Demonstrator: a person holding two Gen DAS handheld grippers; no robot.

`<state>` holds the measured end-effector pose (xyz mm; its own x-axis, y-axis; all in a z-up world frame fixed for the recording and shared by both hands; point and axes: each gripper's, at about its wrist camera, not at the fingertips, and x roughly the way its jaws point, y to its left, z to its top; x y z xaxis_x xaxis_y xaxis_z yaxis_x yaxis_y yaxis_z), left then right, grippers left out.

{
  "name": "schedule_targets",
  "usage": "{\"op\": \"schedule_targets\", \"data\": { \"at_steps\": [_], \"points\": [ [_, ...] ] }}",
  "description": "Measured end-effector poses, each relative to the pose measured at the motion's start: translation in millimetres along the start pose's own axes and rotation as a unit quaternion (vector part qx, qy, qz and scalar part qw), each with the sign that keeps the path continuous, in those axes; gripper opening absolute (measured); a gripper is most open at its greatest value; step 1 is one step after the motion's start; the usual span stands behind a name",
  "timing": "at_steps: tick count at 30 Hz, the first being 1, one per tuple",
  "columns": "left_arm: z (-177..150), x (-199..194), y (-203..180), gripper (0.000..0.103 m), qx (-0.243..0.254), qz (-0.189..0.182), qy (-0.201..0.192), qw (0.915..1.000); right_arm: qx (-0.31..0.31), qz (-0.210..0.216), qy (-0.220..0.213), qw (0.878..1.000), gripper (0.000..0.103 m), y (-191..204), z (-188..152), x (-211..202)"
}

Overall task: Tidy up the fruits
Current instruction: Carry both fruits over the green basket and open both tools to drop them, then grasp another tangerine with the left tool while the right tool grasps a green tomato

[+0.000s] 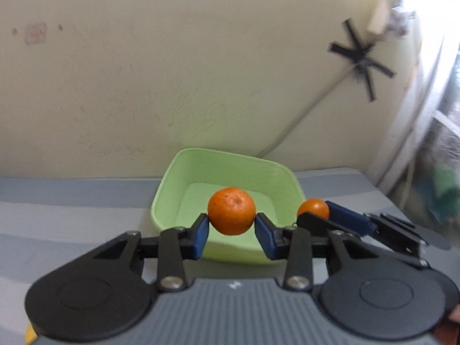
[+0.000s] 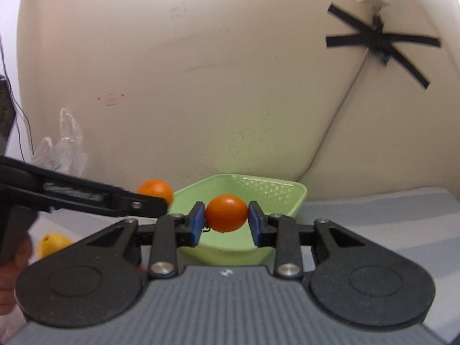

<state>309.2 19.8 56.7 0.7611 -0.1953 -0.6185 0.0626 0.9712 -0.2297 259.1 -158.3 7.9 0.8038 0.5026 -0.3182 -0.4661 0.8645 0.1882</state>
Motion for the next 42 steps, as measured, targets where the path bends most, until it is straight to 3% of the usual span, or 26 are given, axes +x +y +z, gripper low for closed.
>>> {"op": "schedule_targets", "data": {
  "at_steps": [3, 9, 12, 14, 17, 19, 22, 25, 31, 40, 42],
  "points": [
    [2.1, 24.8, 3.7, 0.037, -0.011, 0.012, 0.03, 0.9994, -0.006, -0.008, 0.023, 1.0, 0.036, -4.1, -2.7, 17.3],
    [7.6, 18.8, 10.6, 0.045, -0.029, 0.026, 0.005, 0.9992, 0.002, -0.017, 0.008, 1.0, 0.04, -7.1, -5.8, 14.3],
    [14.1, 16.6, 24.5, 0.057, -0.061, 0.067, -0.013, 0.9958, 0.04, -0.036, -0.007, 0.999, 0.04, -18.3, -3.1, 7.4],
    [15.8, 29.7, 36.1, 0.057, -0.08, 0.088, 0.016, 0.9928, 0.069, -0.044, 0.006, 0.997, 0.041, -30.6, -2.5, 8.4],
    [12.3, 51.4, 46.9, 0.057, -0.118, 0.069, 0.06, 0.9887, 0.12, -0.036, 0.042, 0.991, 0.042, -47.4, -6.3, 19.4],
    [9.3, 57.1, 46.8, 0.052, -0.137, 0.038, 0.072, 0.9873, 0.161, -0.005, 0.066, 0.985, 0.044, -58.3, -9.1, 25.2],
    [4.0, 56.8, 25.8, 0.053, -0.108, 0.036, 0.08, 0.9903, 0.199, 0.029, 0.084, 0.976, 0.044, -67.9, -11.8, 27.5],
    [-1.4, 54.0, 11.7, 0.056, -0.112, 0.023, 0.084, 0.9899, 0.189, 0.012, 0.082, 0.978, 0.049, -67.4, -11.3, 21.9],
    [-15.9, 45.7, -6.8, 0.057, -0.111, 0.001, 0.091, 0.9897, 0.155, -0.015, 0.083, 0.984, 0.049, -69.2, -12.2, 2.7],
    [-56.5, -2.8, -34.1, 0.059, -0.107, -0.035, 0.085, 0.99, 0.149, -0.024, 0.071, 0.986, 0.052, -75.7, -24.5, -45.2],
    [-59.9, -17.5, -33.5, 0.056, -0.106, -0.044, 0.077, 0.9904, 0.138, -0.046, 0.054, 0.988, 0.052, -75.4, -22.6, -53.4]
  ]
}}
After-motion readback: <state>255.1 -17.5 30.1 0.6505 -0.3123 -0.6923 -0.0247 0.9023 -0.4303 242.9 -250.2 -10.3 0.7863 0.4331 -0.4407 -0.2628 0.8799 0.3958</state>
